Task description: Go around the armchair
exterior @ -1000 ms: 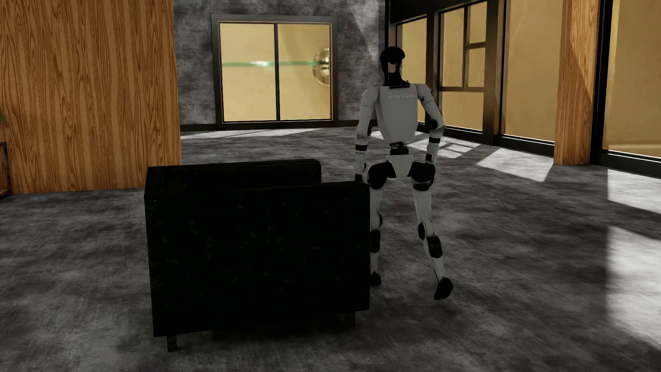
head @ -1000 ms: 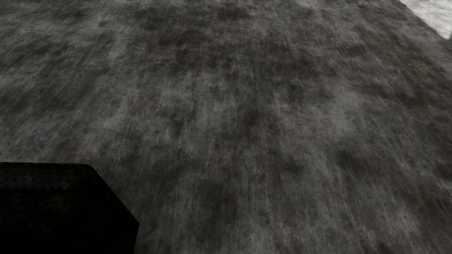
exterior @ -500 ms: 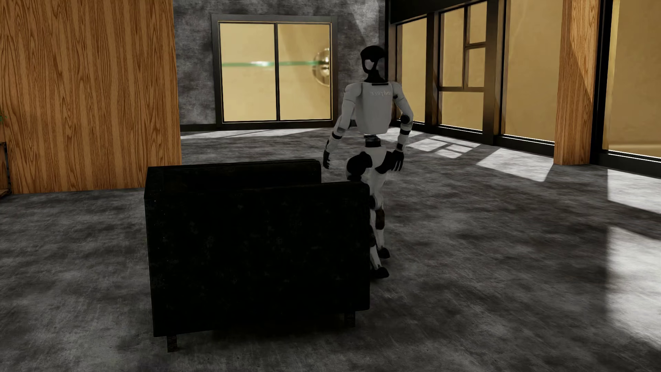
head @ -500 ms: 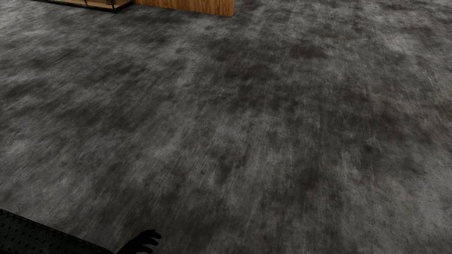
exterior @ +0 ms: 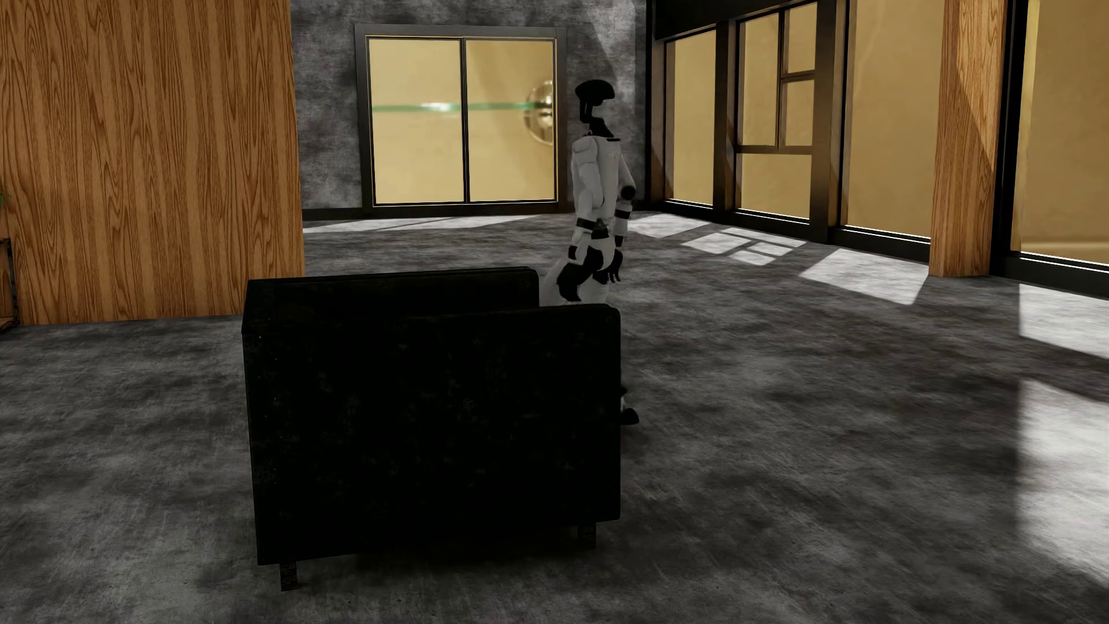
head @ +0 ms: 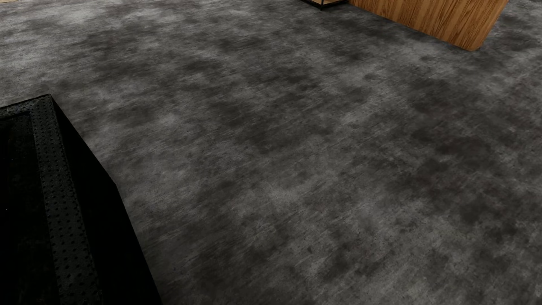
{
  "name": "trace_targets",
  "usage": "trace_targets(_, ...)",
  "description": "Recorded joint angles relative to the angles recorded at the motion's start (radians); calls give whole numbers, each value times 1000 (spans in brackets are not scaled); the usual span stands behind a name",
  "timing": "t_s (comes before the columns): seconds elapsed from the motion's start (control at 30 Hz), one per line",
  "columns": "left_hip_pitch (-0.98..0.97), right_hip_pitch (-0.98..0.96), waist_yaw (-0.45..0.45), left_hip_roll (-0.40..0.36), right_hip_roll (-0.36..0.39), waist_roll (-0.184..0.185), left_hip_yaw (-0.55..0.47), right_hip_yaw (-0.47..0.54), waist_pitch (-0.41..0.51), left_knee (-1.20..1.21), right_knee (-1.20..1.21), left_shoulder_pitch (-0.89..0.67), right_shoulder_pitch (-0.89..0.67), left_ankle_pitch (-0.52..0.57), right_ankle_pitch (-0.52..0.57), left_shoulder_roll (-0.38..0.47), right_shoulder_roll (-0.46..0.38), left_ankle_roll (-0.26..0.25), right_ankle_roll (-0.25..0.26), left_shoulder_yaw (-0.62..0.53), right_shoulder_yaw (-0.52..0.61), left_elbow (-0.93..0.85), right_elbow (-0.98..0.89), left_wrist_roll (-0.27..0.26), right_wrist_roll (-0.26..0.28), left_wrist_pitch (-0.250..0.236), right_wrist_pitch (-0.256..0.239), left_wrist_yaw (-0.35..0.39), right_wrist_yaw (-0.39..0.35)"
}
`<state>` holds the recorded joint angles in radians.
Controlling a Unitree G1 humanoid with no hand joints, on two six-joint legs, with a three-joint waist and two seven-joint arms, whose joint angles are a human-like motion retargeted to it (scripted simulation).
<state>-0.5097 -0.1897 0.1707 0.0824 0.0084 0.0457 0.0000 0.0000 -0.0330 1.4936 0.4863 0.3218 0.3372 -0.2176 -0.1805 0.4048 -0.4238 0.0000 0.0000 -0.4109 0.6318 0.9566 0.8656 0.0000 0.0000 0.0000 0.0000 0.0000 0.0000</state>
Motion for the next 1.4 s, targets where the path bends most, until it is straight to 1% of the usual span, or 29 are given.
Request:
trace_targets(0.07, -81, 62, 41, -4, -14, -21, 0, 0, 9, -65, -9, -14, -31, -16, -39, -14, -28, 0, 0, 29, -5, -52, 51, 0, 0, 0, 0, 0, 0)
trace_targets(0.1, -113, 84, 54, -3, -18, -32, 0, 0, 11, -39, -8, -21, -43, -20, -55, -20, -43, 0, 0, 36, -20, -77, 69, 0, 0, 0, 0, 0, 0)
trace_targets(0.13, -138, 103, 64, 0, -21, -43, 0, 0, 12, 49, -6, -26, -52, -19, -70, -25, -58, 0, 0, 40, -41, -99, 79, 0, 0, 0, 0, 0, 0)
trace_targets(0.17, -154, 124, 69, 4, -23, -54, 0, 0, 13, 37, -6, -32, -60, -8, -87, -28, -72, 0, 0, 39, -64, -115, 81, 0, 0, 0, 0, 0, 0)
trace_targets(0.27, -138, 202, 70, 14, -16, -80, 0, 0, 21, -391, -10, -47, -90, 76, -161, -27, -102, 0, 0, 29, -116, -118, 78, 0, 0, 0, 0, 0, 0)
trace_targets(0.33, -106, 242, 65, 19, 1, -87, 0, 0, 16, -698, -8, -54, -116, 145, -214, -20, -109, 0, 0, 23, -140, -100, 75, 0, 0, 0, 0, 0, 0)
trace_targets(0.37, -86, 257, 67, 21, 7, -91, 0, 0, 11, -830, -7, -58, -127, 161, -234, -15, -108, 0, 0, 19, -149, -84, 70, 0, 0, 0, 0, 0, 0)
trace_targets(0.43, -52, 275, 74, 26, 14, -99, 0, 0, -6, -1003, -1, -63, -143, 153, -248, -7, -97, 0, 0, 9, -165, -32, 50, 0, 0, 0, 0, 0, 0)
trace_targets(0.47, -40, 287, 78, 29, 9, -105, 0, 0, -13, -1014, 3, -64, -146, 165, -240, -3, -87, 0, 0, 2, -172, 2, 33, 0, 0, 0, 0, 0, 0)
trace_targets(0.5, -29, 306, 76, 25, -2, -116, 0, 0, -14, -995, 7, -64, -144, 202, -210, 1, -71, 0, 0, -11, -182, 38, 13, 0, 0, 0, 0, 0, 0)
trace_targets(0.53, -18, 323, 66, 9, -17, -132, 0, 0, -12, -970, 15, -66, -136, 236, -143, 6, -50, 0, 0, -29, -193, 74, -9, 0, 0, 0, 0, 0, 0)
trace_targets(0.57, -6, 329, 52, -14, -32, -150, 0, 0, -12, -947, 35, -69, -121, 244, -23, 12, -23, 0, 0, -44, -201, 103, -30, 0, 0, 0, 0, 0, 0)
trace_targets(0.6, 16, 317, 38, -34, -46, -164, 0, 0, -15, -936, 78, -73, -104, 231, 142, 18, 3, 0, 0, -49, -199, 120, -48, 0, 0, 0, 0, 0, 0)
trace_targets(0.63, 49, 285, 29, -48, -62, -168, 0, 0, -23, -940, 150, -76, -86, 210, 310, 23, 20, 0, 0, -44, -181, 116, -69, 0, 0, 0, 0, 0, 0)
trace_targets(0.67, 86, 234, 23, -56, -78, -163, 0, 0, -33, -951, 247, -76, -72, 187, 430, 27, 26, 0, 0, -31, -154, 92, -98, 0, 0, 0, 0, 0, 0)
trace_targets(0.7, 125, 175, 17, -61, -91, -155, 0, 0, -39, -958, 359, -76, -64, 165, 466, 32, 23, 0, 0, -20, -129, 49, -128, 0, 0, 0, 0, 0, 0)
trace_targets(0.73, 164, 120, 11, -65, -100, -147, 0, 0, -35, -957, 472, -78, -64, 141, 423, 39, 17, 0, 0, -12, -115, -3, -151, 0, 0, 0, 0, 0, 0)
trace_targets(0.8, 244, 21, -14, -80, -108, -127, 0, 0, -8, -960, 636, -101, -81, 102, 296, 45, 5, 0, 0, 12, -122, -86, -154, 0, 0, 0, 0, 0, 0)
trace_targets(0.83, 279, -27, -37, -85, -102, -113, 0, 0, 5, -964, 664, -119, -95, 88, 287, 46, -1, 0, 0, 24, -129, -108, -144, 0, 0, 0, 0, 0, 0)
trace_targets(0.93, 372, -154, -133, -89, -57, -72, 0, 0, 29, -978, 566, -169, -116, 53, 429, 53, -28, 0, 0, 38, -138, -136, -139, 0, 0, 0, 0, 0, 0)
trace_targets(0.97, 396, -193, -166, -89, -45, -62, 0, 0, 33, -979, 510, -179, -113, 37, 430, 57, -39, 0, 0, 38, -137, -145, -148, 0, 0, 0, 0, 0, 0)
trace_targets(1.07, 485, -270, -234, -86, -28, -42, 0, 0, 50, -981, 311, -190, -93, -24, 296, 64, -52, 0, 0, 37, -146, -151, -137, 0, 0, 0, 0, 0, 0)
trace_targets(1.17, 555, -290, -276, -81, -43, -30, 0, 0, 44, -975, 63, -177, -61, -97, 184, 54, -38, 0, 0, 16, -146, -122, -68, 0, 0, 0, 0, 0, 0)
trace_targets(1.23, 582, -301, -289, -80, -59, -28, 0, 0, 25, -962, -43, -155, -30, -151, 66, 42, -24, 0, 0, -11, -139, -93, -24, 0, 0, 0, 0, 0, 0)
trace_targets(1.27, 601, -306, -293, -81, -65, -32, 0, 0, 16, -958, -65, -138, -12, -176, 21, 36, -16, 0, 0, -24, -134, -74, -6, 0, 0, 0, 0, 0, 0)
trace_targets(1.3, 627, -307, -297, -78, -66, -35, 0, 0, 8, -959, -73, -118, 7, -200, 0, 30, -7, 0, 0, -38, -126, -53, 9, 0, 0, 0, 0, 0, 0)
trace_targets(1.33, 656, -308, -303, -69, -62, -38, 0, 0, -2, -965, -72, -95, 25, -224, 18, 25, 3, 0, 0, -51, -118, -29, 24, 0, 0, 0, 0, 0, 0)
trace_targets(1.37, 684, -315, -310, -56, -57, -42, 0, 0, -18, -973, -59, -69, 44, -243, 91, 21, 12, 0, 0, -65, -111, -5, 34, 0, 0, 0, 0, 0, 0)
trace_targets(1.4, 708, -339, -311, -41, -50, -45, 0, 0, -37, -983, -28, -45, 59, -252, 212, 17, 21, 0, 0, -77, -104, 18, 39, 0, 0, 0, 0, 0, 0)
